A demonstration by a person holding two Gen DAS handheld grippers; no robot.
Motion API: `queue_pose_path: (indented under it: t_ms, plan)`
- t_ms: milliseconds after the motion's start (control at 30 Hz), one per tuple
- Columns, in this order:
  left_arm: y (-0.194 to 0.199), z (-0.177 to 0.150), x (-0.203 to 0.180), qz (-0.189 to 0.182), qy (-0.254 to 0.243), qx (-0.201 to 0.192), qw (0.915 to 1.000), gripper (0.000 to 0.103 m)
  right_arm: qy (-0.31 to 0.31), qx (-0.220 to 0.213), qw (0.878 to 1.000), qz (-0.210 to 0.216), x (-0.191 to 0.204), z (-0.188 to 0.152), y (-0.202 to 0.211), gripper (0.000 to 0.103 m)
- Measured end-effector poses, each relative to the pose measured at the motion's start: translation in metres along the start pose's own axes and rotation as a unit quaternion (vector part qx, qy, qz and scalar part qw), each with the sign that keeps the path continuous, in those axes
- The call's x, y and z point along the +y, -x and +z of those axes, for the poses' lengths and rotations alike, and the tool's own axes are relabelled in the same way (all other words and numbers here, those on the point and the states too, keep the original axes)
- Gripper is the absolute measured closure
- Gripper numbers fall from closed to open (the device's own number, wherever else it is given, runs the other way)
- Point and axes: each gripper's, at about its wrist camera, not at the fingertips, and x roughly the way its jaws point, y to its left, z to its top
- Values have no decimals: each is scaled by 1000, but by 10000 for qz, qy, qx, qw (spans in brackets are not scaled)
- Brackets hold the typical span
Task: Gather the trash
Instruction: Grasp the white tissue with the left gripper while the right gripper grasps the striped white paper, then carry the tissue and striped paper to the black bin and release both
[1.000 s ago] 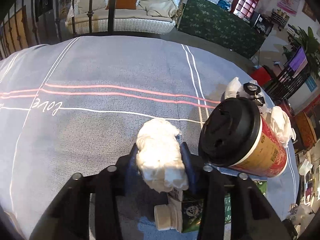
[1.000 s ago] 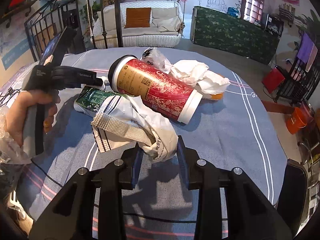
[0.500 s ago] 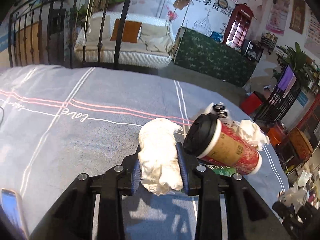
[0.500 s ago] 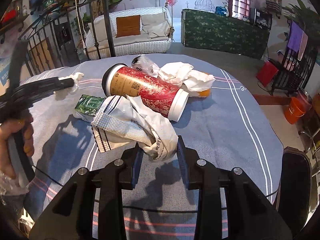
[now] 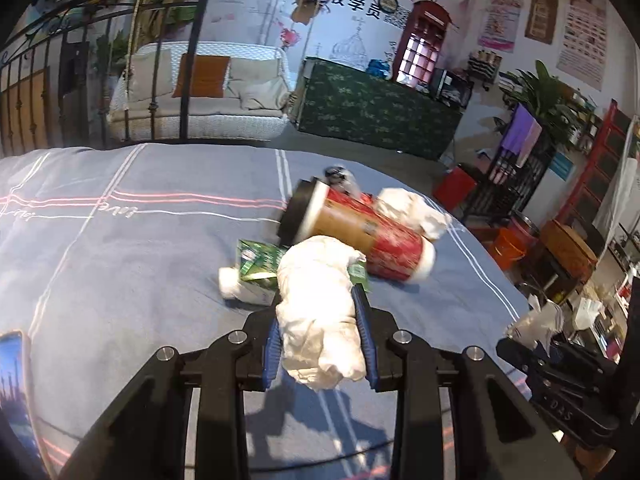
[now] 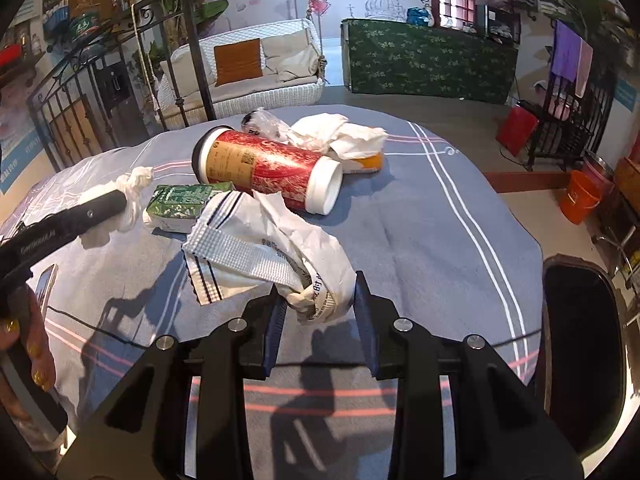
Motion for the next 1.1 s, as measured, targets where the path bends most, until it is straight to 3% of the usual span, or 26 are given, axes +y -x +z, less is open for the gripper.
queue_pose_path:
  t_ms: [333, 600, 867, 1100]
  plan:
    - [0, -22, -61, -508, -462, 186, 9975, 71, -466, -101, 9982, -352, -54, -25, 30, 70]
    - [-5, -39, -123, -979, -978, 315, 9899, 71, -1013, -206, 9896, -1000, -126, -49, 58, 70]
    - [-15, -56, -192, -1532, -1526, 417, 9754, 71, -1695, -149, 9699, -1742, -207, -76, 75, 70]
    - [-29, -72, -246, -1913, -1913, 624, 9607, 71, -2166, 184, 9538, -2074, -263, -104, 63, 70]
